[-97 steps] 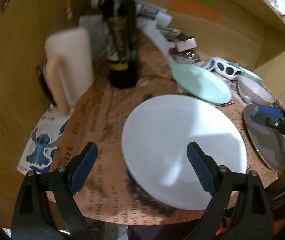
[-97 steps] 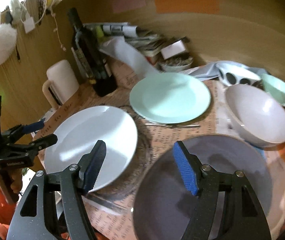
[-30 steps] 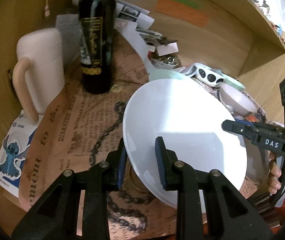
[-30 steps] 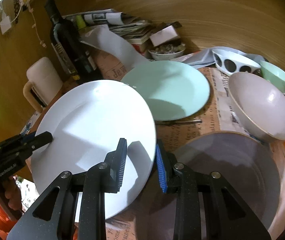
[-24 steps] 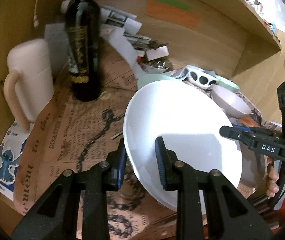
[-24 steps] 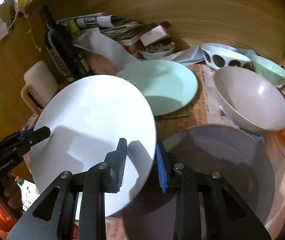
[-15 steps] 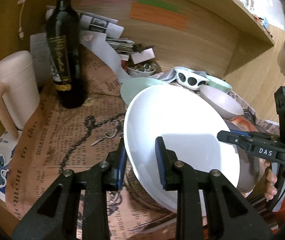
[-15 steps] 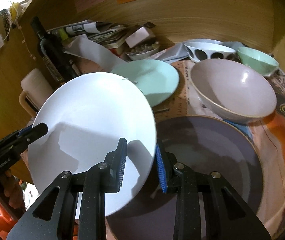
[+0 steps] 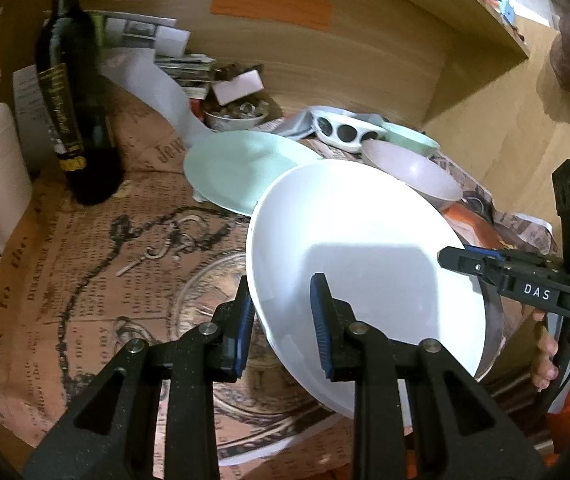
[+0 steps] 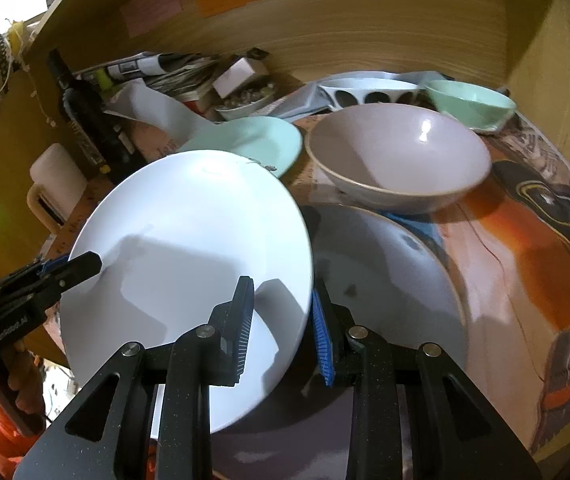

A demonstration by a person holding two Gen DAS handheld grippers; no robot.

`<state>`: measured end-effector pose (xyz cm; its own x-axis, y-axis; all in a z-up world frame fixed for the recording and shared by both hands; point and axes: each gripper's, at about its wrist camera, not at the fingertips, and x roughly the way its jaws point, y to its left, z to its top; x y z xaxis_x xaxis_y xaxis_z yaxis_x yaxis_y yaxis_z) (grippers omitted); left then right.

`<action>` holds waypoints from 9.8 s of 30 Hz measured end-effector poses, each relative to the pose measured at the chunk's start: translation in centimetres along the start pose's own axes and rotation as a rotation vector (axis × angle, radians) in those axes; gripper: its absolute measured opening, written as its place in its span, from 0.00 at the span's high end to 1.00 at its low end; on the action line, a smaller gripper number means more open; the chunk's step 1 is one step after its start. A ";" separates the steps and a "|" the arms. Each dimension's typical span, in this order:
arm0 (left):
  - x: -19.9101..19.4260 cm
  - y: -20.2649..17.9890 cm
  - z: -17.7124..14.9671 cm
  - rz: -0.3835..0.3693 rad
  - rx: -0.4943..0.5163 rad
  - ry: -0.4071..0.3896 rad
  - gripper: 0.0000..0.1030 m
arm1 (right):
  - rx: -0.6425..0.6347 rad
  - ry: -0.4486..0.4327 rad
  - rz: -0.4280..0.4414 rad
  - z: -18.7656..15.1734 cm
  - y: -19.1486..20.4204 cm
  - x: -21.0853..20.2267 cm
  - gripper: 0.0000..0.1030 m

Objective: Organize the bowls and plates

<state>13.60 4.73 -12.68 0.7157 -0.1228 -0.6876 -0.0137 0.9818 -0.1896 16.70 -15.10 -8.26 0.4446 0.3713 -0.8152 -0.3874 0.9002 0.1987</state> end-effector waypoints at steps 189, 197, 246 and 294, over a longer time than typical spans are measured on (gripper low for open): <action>4.0 8.1 5.2 0.061 -0.038 0.026 0.78 | -0.247 0.230 0.046 8.9 6.7 8.5 0.74; 1.7 5.6 4.5 0.036 -0.010 -0.017 0.78 | -0.223 0.142 0.056 7.8 4.9 4.8 0.74; 4.1 -7.0 -0.1 -0.089 0.196 0.086 0.76 | 0.059 0.045 -0.030 -2.9 -5.2 -3.7 0.74; 2.9 -5.8 7.5 -0.028 0.171 -0.089 0.32 | 0.022 -0.235 -0.170 2.2 -6.1 -7.4 0.45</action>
<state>20.98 -0.20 -8.30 0.7729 -0.1445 -0.6178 0.1207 0.9894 -0.0803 17.55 -22.81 -2.29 0.6774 0.2551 -0.6899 -0.2752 0.9577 0.0839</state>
